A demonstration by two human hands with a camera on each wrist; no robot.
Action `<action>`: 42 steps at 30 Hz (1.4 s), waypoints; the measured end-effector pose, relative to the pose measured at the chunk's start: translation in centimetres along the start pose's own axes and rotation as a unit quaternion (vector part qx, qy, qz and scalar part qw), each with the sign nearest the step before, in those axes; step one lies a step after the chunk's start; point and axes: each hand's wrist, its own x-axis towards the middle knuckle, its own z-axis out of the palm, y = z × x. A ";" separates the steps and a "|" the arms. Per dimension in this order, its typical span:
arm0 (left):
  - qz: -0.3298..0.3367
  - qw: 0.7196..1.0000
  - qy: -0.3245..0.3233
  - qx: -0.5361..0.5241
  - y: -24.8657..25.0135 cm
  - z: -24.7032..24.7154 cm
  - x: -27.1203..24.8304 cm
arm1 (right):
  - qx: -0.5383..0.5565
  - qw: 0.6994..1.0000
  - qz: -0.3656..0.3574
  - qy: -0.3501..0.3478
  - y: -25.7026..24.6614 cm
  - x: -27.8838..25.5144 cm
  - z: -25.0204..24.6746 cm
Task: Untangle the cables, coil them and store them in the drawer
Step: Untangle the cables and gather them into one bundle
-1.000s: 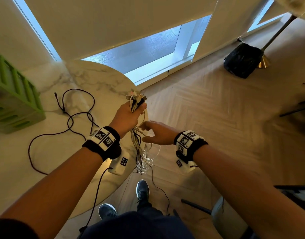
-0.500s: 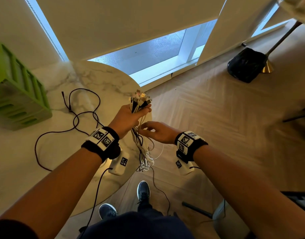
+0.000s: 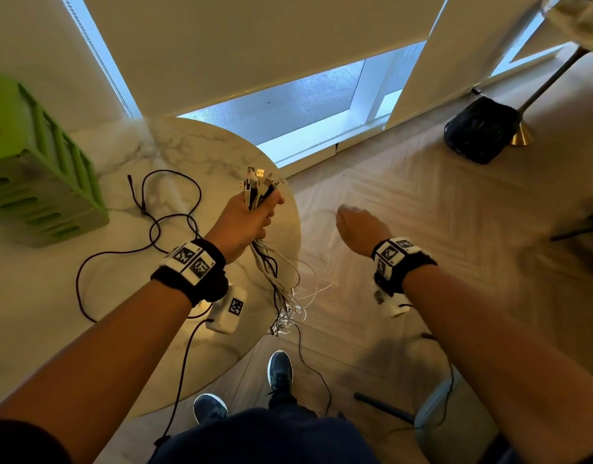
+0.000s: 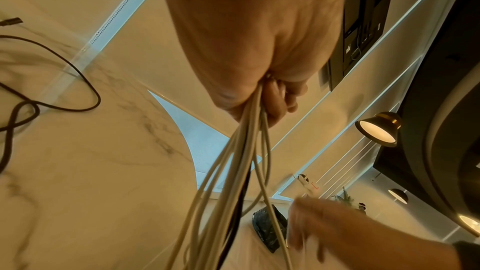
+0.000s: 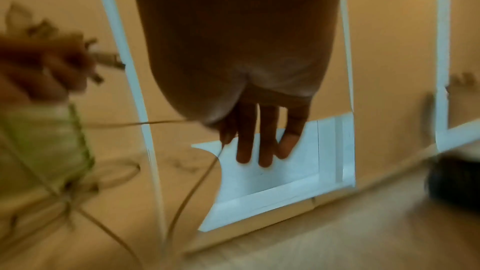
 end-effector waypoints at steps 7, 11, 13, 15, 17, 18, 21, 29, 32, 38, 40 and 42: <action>0.006 0.999 -0.045 -0.017 1.2 1.8 -0.4 | -0.070 0.965 -0.026 -0.252 -2.3 -0.5 1.0; 0.027 0.997 -0.069 -0.010 2.6 2.7 -1.0 | 0.119 0.944 -0.142 -0.273 -6.9 -1.3 0.8; 0.038 0.997 -0.074 0.004 3.6 2.7 -1.3 | 0.202 0.898 -0.156 -0.359 -8.1 -1.7 1.8; 0.049 0.996 -0.073 0.018 4.4 2.3 -1.7 | 0.263 0.856 -0.147 -0.419 -8.8 -2.1 2.5; 0.056 0.996 -0.064 0.021 4.9 1.7 -2.0 | 0.277 0.867 -0.148 -0.387 -9.1 -2.3 2.7; 0.060 0.996 -0.057 0.021 5.1 1.3 -2.2 | 0.271 0.886 -0.144 -0.347 -9.2 -2.3 2.7; 0.075 0.996 -0.038 0.012 5.7 0.2 -2.5 | 0.207 0.944 -0.128 -0.221 -8.2 -1.7 3.3; 0.087 0.994 -0.058 -0.014 7.2 -0.6 -3.2 | 0.019 0.982 -0.082 -0.169 -3.8 -0.7 5.3; 0.097 0.994 -0.048 -0.025 7.8 -0.5 -3.2 | 0.013 0.942 -0.106 -0.317 -3.8 -1.7 6.4; 0.089 0.992 -0.078 -0.052 7.6 -0.4 -3.2 | 0.008 0.969 -0.065 -0.239 -3.6 -3.3 8.0; 0.085 0.992 -0.080 -0.043 7.0 -0.3 -3.4 | -0.048 0.980 -0.030 -0.191 -3.4 -3.0 7.7; 0.083 0.993 -0.079 -0.035 6.3 -0.5 -3.5 | -0.065 0.969 -0.019 -0.239 -3.7 -2.6 7.2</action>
